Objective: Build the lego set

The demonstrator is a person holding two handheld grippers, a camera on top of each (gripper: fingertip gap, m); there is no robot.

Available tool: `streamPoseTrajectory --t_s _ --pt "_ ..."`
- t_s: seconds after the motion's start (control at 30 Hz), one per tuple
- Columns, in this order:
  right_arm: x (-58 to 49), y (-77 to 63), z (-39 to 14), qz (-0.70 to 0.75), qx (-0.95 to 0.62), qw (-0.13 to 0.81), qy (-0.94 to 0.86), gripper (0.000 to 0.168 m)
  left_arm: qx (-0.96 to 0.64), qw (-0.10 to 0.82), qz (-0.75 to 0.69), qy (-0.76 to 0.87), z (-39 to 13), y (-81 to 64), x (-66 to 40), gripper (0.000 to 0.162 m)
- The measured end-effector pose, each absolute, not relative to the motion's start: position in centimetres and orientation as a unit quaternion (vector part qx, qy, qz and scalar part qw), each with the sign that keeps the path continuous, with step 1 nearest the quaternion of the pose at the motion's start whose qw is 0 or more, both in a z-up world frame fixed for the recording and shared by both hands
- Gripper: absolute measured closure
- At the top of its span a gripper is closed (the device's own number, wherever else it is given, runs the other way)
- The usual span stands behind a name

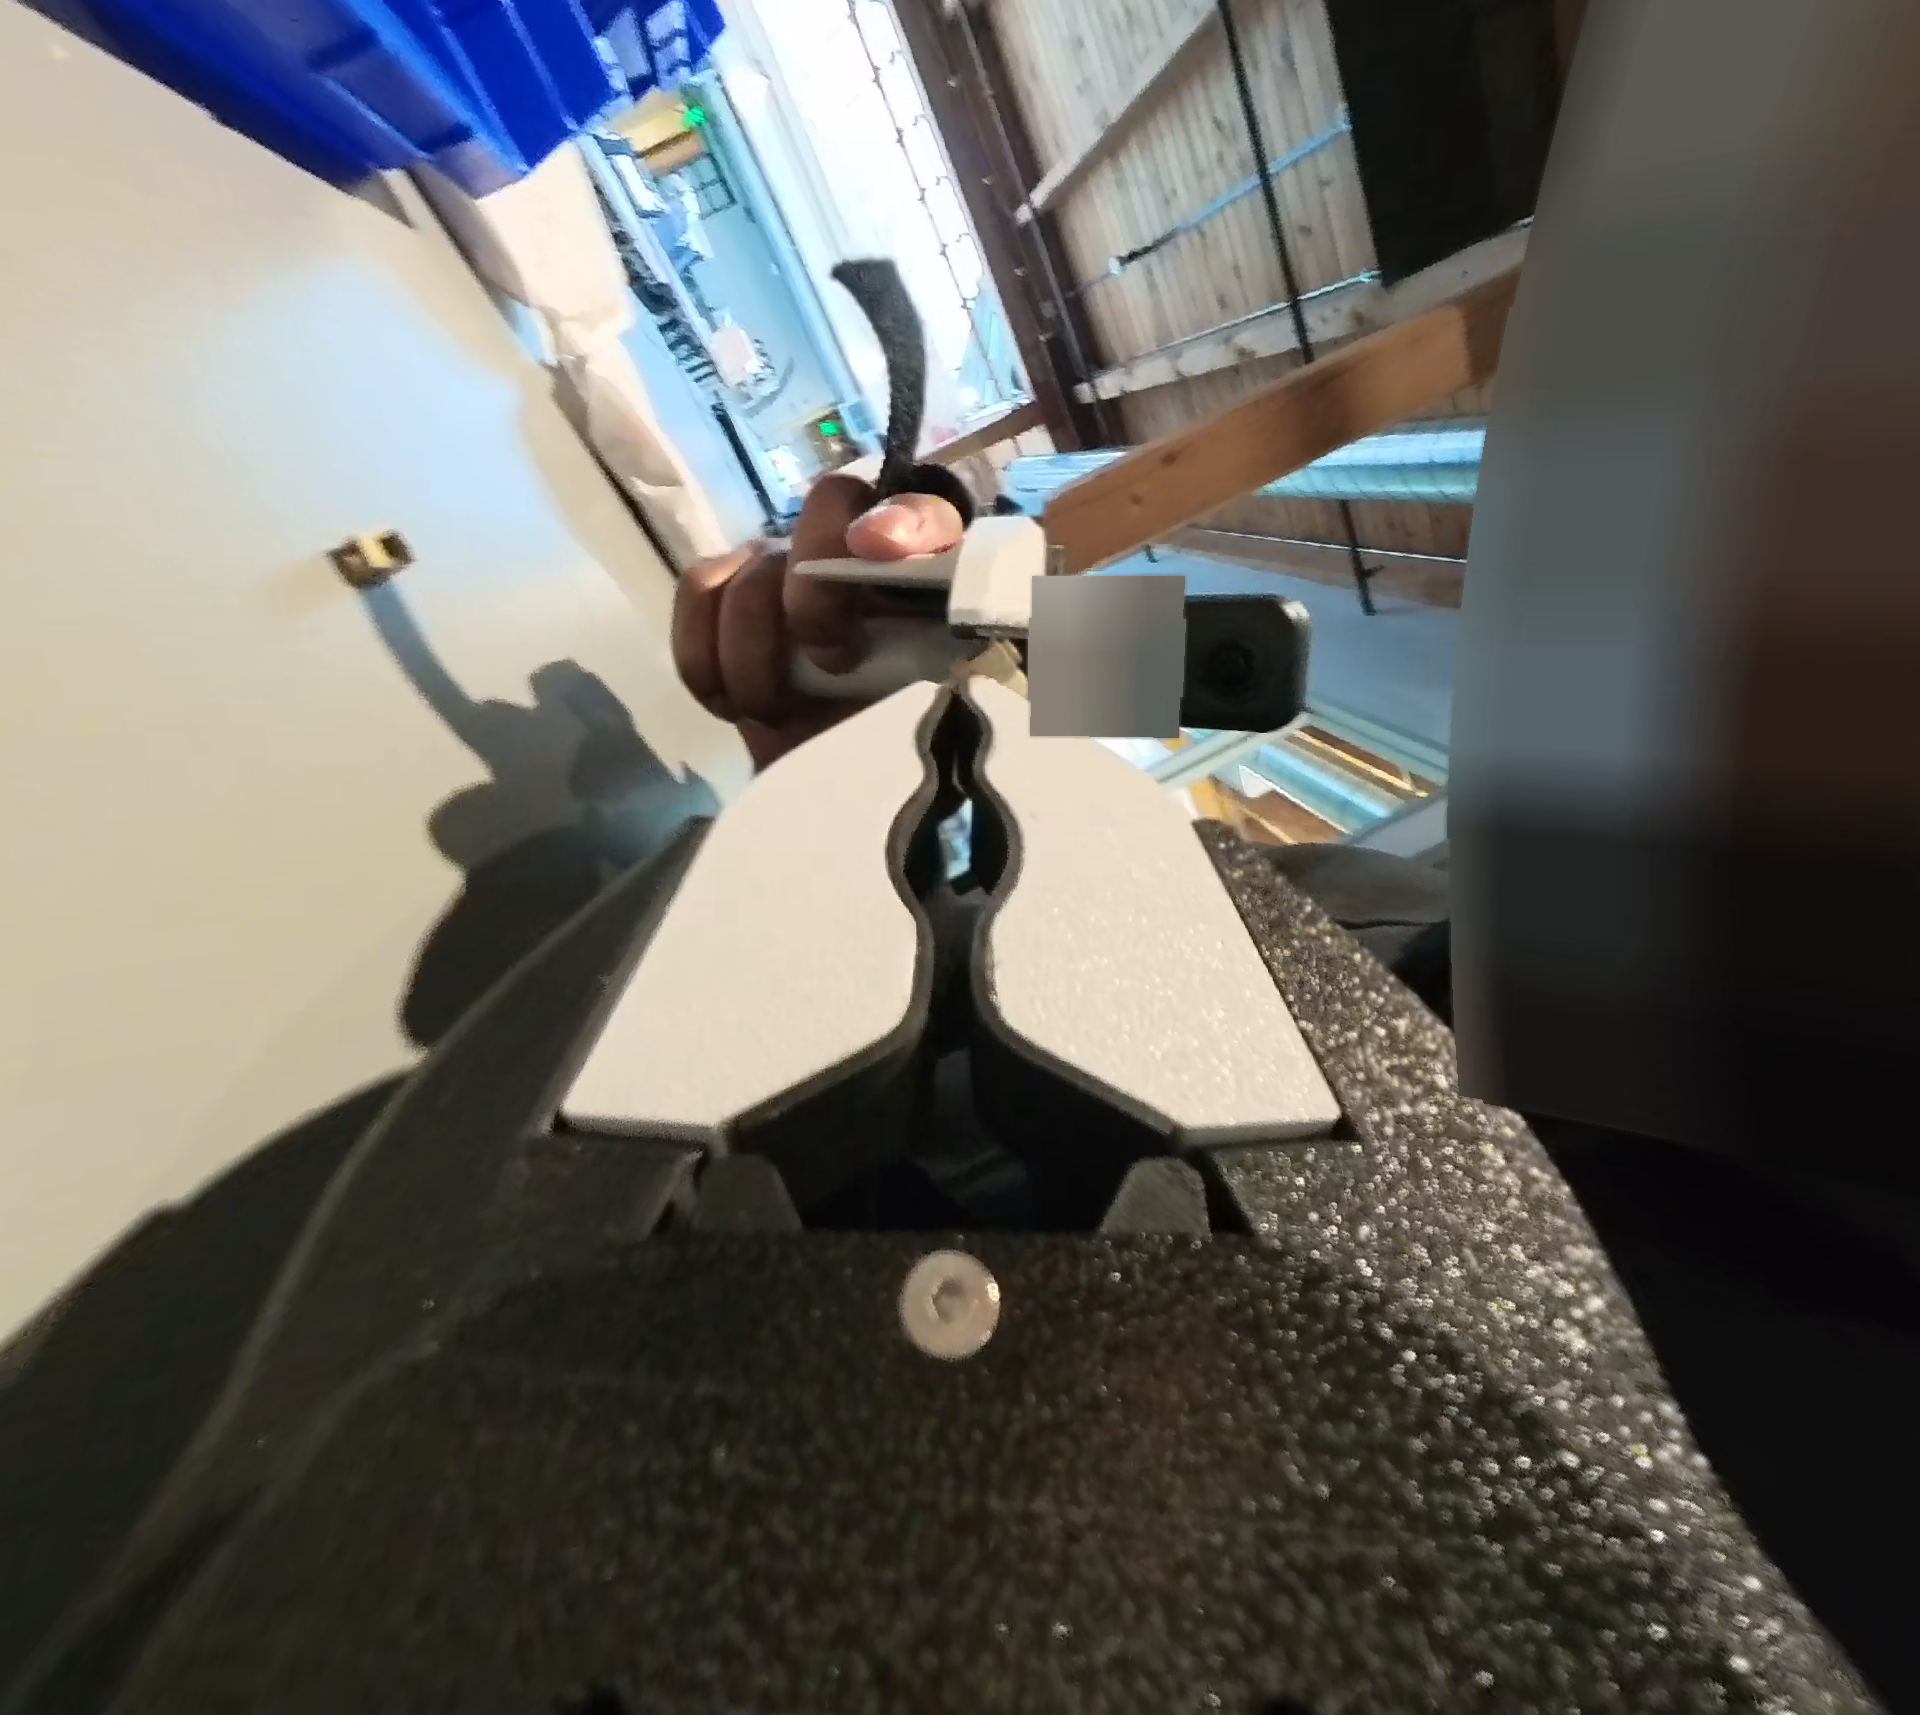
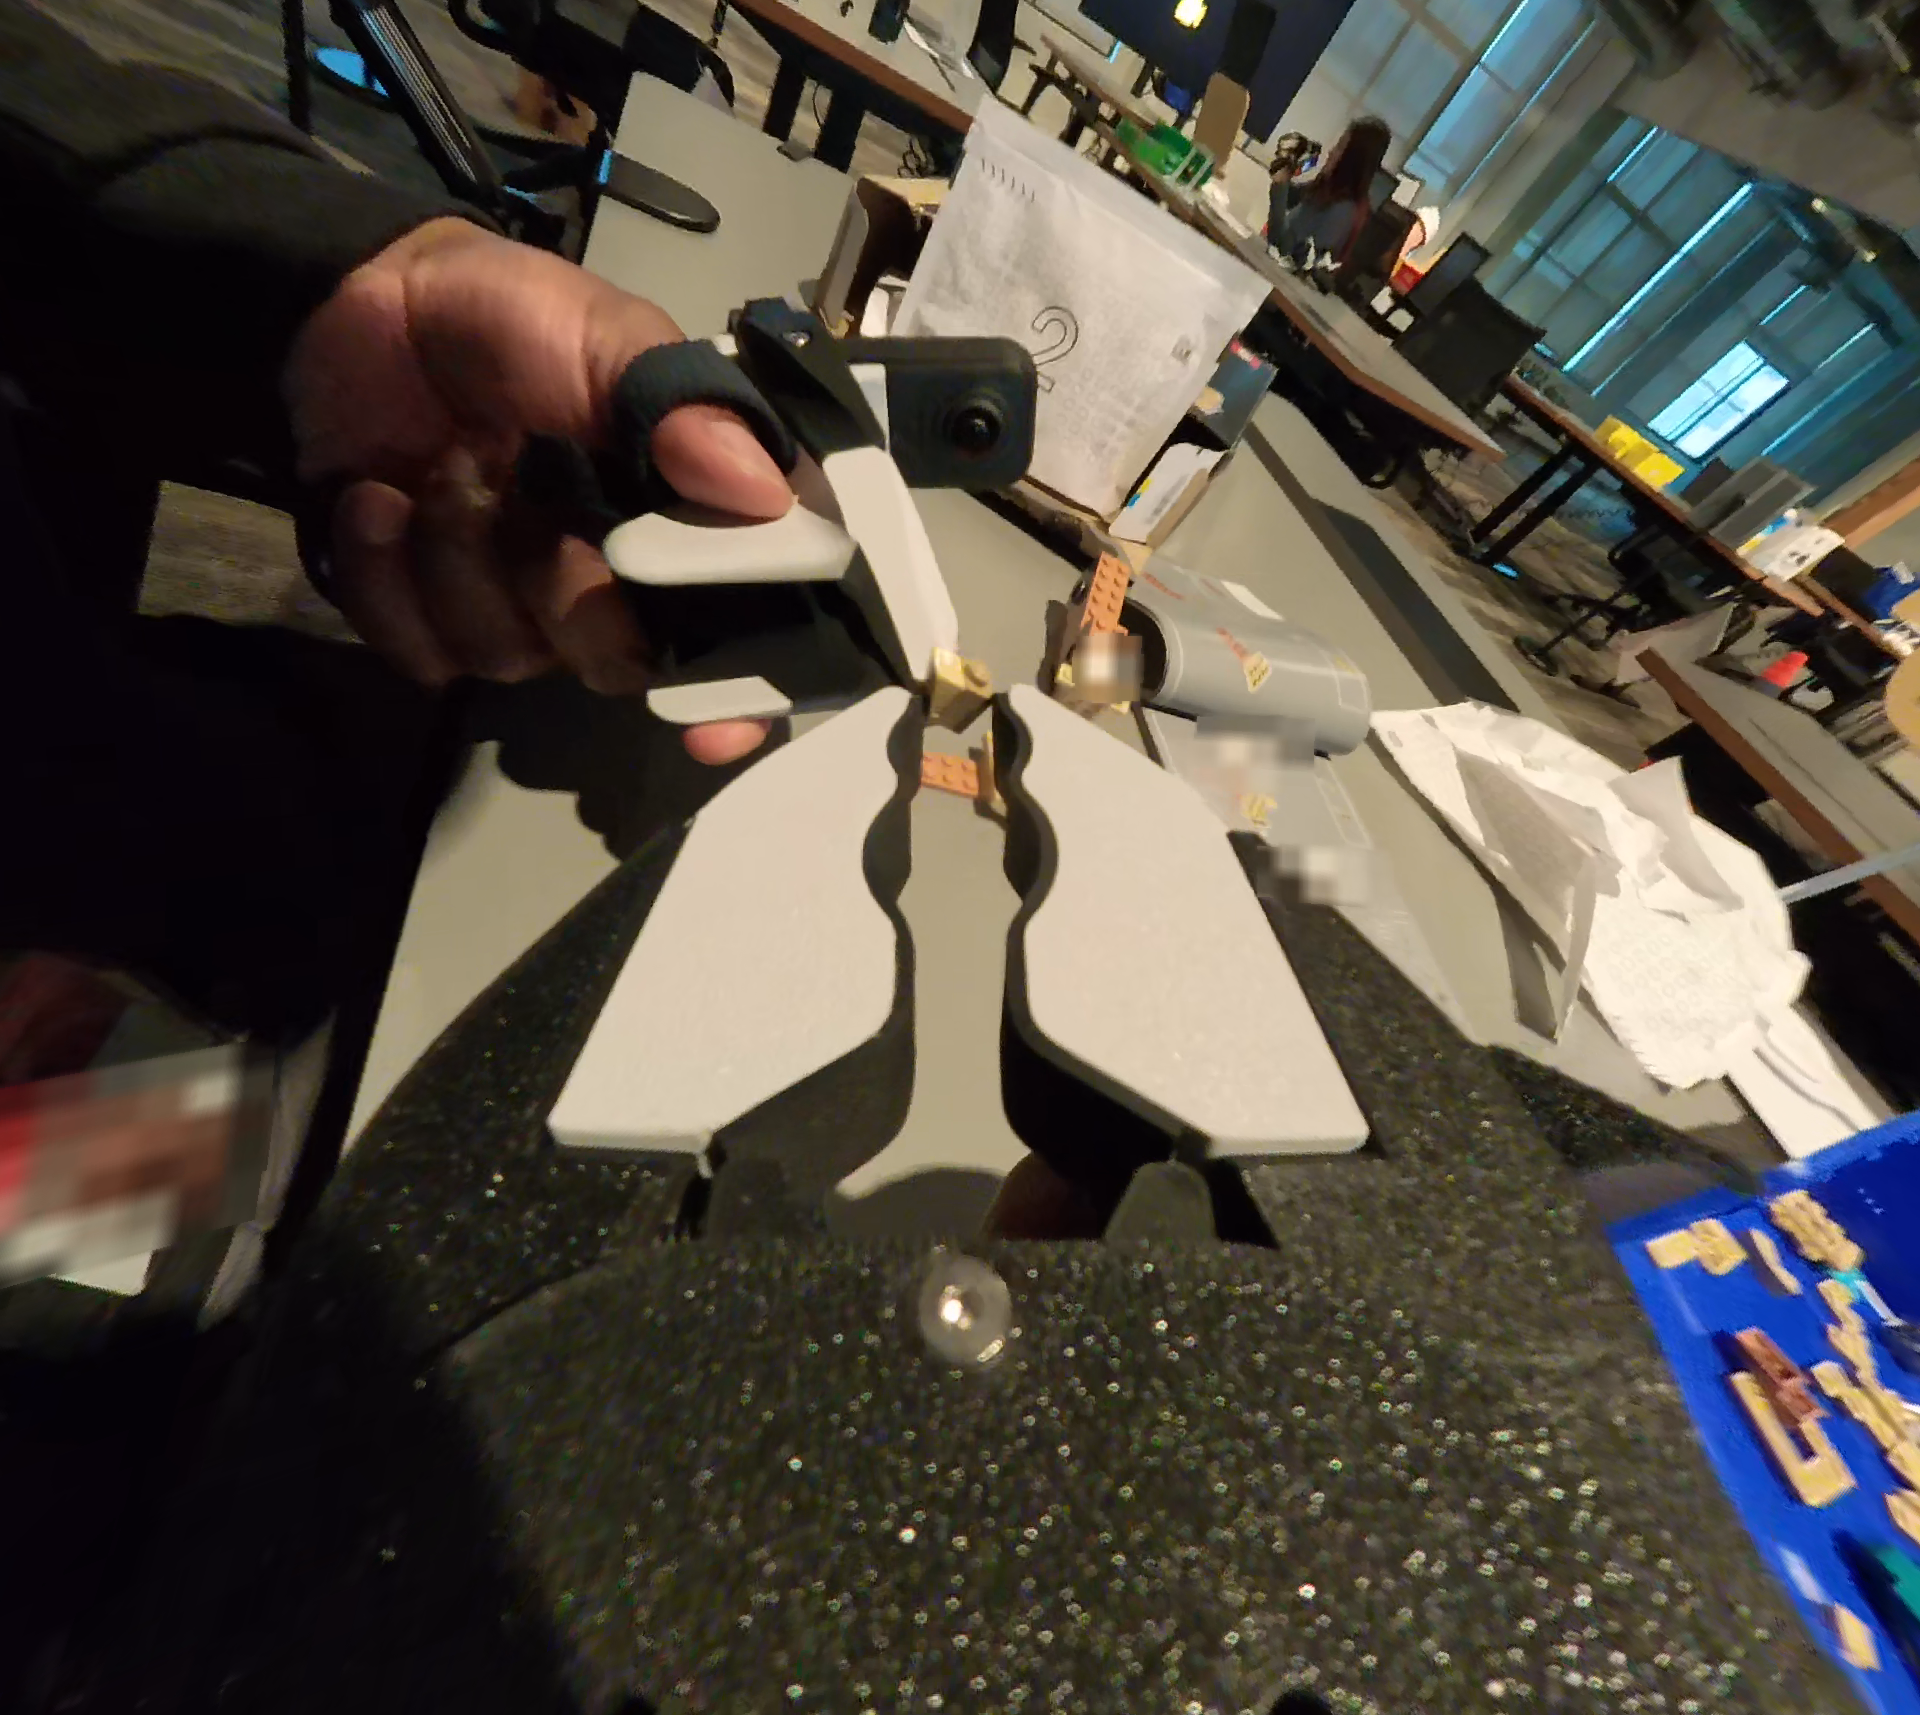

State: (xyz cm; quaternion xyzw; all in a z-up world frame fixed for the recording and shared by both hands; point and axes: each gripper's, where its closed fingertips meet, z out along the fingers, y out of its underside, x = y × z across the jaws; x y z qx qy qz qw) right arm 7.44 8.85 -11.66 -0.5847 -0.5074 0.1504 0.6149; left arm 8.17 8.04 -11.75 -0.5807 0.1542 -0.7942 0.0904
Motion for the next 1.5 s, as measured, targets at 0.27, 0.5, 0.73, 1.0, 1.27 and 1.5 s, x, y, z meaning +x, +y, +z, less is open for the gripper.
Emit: streamPoseTrajectory --t_s 0.27,0.5,0.73,1.0,1.27,1.5 --pt "7.2 9.2 -12.7 0.17 -0.599 0.607 -0.494 0.157 -0.615 0.134 -0.758 0.17 -12.4 9.3 8.2 0.162" --pt "7.2 9.8 -13.0 0.148 -0.611 0.604 -0.49 0.158 -0.65 0.205 -0.694 0.232 -13.1 10.5 7.3 0.162" --pt "6.9 10.7 -14.2 0.125 -0.646 0.583 -0.477 0.158 -0.733 0.308 -0.511 0.328 -15.7 14.2 3.2 0.149" --pt "5.0 11.8 -16.3 0.07 -0.676 0.548 -0.487 0.158 -0.787 0.272 -0.338 0.438 -20.4 15.0 1.9 0.148" --pt "5.6 12.2 -16.4 0.063 -0.698 0.546 -0.459 0.157 -0.783 0.25 -0.338 0.459 -21.0 14.1 4.5 0.149" --pt "6.5 12.4 -16.6 0.05 -0.708 0.543 -0.449 0.157 -0.79 0.304 -0.267 0.461 -20.3 15.8 2.8 0.146"
